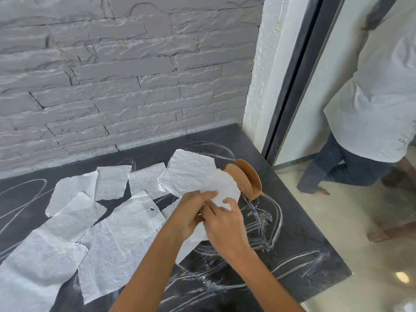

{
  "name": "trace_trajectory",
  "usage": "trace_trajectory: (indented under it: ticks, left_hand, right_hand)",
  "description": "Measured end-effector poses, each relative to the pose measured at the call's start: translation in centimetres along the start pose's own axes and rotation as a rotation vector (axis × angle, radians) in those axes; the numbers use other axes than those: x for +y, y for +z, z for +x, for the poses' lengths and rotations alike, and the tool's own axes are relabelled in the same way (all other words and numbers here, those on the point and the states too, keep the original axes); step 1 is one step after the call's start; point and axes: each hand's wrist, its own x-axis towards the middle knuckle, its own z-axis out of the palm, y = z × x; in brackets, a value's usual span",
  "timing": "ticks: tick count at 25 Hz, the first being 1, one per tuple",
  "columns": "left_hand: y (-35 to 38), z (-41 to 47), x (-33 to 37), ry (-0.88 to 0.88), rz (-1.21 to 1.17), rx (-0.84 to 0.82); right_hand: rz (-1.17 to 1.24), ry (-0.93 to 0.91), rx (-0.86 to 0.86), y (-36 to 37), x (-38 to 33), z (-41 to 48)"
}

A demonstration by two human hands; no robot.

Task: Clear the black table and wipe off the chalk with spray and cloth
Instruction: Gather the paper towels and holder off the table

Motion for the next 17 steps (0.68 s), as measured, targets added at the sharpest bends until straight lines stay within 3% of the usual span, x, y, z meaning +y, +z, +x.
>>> trace_trajectory:
  ticks: [2,4,8,11,14,17]
  left_hand:
    - [-1.0,-0.2,-1.1,-0.003,-0.054,0.120]
    - [-2.2,-0.2,-2.1,0.005,-0.094,0.234]
    - [-5.1,0.3,-3.4,0.021,-0.186,0.402]
    - [-6.8,0.0,-4.3,0.004,-0.278,0.422]
    - [-7.7,-0.4,-5.0,-0.006,-0.321,0.407]
    - [-8.4,-0.8,-5.3,0.037,-0.359,0.368]
  right_hand:
    - [0.112,0.006,-0.152,0.0,-1.4,-0.3]
    - [0.372,0.089,-0.241,0.1,-2.3,-0.5]
    - [0.665,0.593,-0.170,2.7,-0.1,-1.2]
    - [0.526,0.895,-0.260,5.8,3.7,-1.9]
    - [0.347,0.928,-0.423,8.0,4.8,-2.0]
    - [0.376,0.975,-0.470,9.5,4.8,-1.2]
